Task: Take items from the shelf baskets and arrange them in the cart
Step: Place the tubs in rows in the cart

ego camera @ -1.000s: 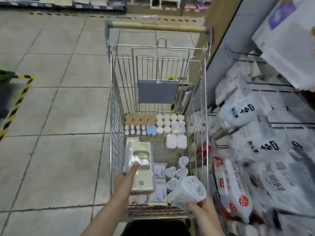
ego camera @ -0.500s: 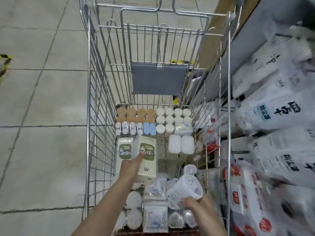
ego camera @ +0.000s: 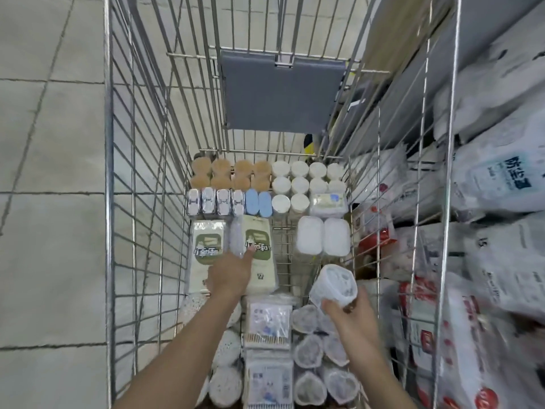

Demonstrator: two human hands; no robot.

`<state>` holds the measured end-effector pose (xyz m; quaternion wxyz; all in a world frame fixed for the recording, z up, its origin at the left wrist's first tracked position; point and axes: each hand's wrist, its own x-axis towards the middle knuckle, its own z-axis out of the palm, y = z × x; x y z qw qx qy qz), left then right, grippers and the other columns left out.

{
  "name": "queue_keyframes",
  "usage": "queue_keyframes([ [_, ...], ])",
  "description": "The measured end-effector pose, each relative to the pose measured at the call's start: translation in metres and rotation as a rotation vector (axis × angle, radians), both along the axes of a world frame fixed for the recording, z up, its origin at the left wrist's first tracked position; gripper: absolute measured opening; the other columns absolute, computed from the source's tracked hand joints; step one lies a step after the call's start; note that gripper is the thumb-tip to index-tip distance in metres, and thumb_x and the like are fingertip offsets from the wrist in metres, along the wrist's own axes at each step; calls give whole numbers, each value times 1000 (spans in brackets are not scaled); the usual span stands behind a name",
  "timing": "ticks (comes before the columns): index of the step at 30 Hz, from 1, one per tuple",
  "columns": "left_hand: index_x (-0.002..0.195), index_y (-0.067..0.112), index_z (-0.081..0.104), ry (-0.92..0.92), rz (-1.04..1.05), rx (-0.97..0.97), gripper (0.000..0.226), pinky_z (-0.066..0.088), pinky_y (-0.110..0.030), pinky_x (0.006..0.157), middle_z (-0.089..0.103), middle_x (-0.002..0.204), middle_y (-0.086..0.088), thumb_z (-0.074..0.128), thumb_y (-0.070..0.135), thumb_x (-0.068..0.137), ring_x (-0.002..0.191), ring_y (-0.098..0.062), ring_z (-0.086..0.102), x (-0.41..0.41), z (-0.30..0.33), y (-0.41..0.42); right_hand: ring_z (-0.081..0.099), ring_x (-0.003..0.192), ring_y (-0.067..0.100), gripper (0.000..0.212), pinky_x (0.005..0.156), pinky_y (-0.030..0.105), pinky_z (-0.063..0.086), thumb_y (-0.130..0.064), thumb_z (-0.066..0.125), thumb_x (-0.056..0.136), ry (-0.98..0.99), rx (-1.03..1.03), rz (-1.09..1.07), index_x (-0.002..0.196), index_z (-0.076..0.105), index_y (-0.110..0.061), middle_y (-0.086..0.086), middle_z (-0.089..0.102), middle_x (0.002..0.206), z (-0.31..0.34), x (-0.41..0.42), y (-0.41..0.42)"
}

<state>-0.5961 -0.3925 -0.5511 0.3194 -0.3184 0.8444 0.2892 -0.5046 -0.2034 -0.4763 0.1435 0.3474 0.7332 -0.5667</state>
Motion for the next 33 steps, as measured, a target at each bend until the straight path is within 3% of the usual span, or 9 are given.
queue_keyframes([
  [3, 88, 5, 60, 12, -47, -49, 62, 41, -29, 68, 67, 97, -14, 42, 64, 90, 87, -29, 61, 4, -6, 5, 61, 97, 15, 45, 81, 26, 46, 3, 70, 78, 38, 94, 31, 111, 53, -24, -5, 63, 104, -15, -8, 2],
  [5, 85, 5, 58, 14, -110, -101, 61, 42, -30, 66, 67, 94, -15, 40, 63, 91, 90, -31, 62, 5, -9, 9, 60, 95, 10, 49, 76, 22, 46, 3, 68, 77, 49, 145, 95, 108, 53, -32, -6, 62, 104, -24, -11, 2],
  [10, 104, 0, 60, 19, -230, -188, 62, 49, -39, 78, 64, 106, -15, 40, 58, 93, 102, -32, 59, 7, -16, 18, 59, 98, 13, 54, 79, 29, 50, 2, 69, 74, 58, 231, 336, 111, 54, -35, -7, 62, 105, -52, -19, 3],
  [15, 109, 2, 59, 46, -260, -231, 53, 46, -35, 70, 65, 107, -14, 41, 50, 96, 97, -30, 62, 5, -26, 19, 54, 102, 23, 56, 82, 36, 47, -9, 66, 75, -8, 470, 676, 125, 45, -23, 0, 57, 111, -78, -24, 12],
  [19, 116, 1, 55, 103, -321, -268, 40, 47, -35, 68, 58, 117, -16, 46, 36, 99, 95, -30, 62, 7, -27, 18, 47, 119, 19, 59, 116, 34, 12, -24, 67, 79, -4, 649, 914, 131, 41, -21, 1, 57, 122, -92, -25, 18],
  [24, 134, 1, 41, 100, -412, -329, 42, 52, -38, 75, 50, 126, -16, 54, 10, 95, 108, -30, 56, 6, -30, 10, 33, 131, 16, 61, 112, 32, -9, -44, 63, 77, -13, 661, 1067, 130, 42, -24, -2, 54, 129, -101, -24, 21],
  [27, 129, 4, 46, 189, -476, -393, 38, 49, -37, 77, 48, 126, -13, 54, 11, 93, 113, -29, 50, 6, -30, 10, 33, 129, 16, 57, 111, 31, -10, -50, 62, 77, 5, 643, 1048, 125, 47, -26, -3, 55, 126, -103, -23, 20],
  [30, 127, 10, 48, 332, -591, -380, 37, 39, -40, 93, 48, 129, -11, 54, 21, 92, 120, -29, 43, 8, -34, 12, 31, 131, 16, 59, 113, 35, -7, -62, 57, 80, 0, 650, 1034, 126, 48, -26, -5, 55, 129, -103, -22, 20],
  [33, 140, 16, 34, 336, -608, -278, 59, 24, -53, 109, 33, 145, -12, 50, 46, 91, 135, -32, 27, 11, -42, 15, 27, 136, 15, 66, 115, 39, -7, -66, 51, 83, -12, 644, 1023, 137, 41, -28, -5, 51, 137, -103, -21, 20],
])
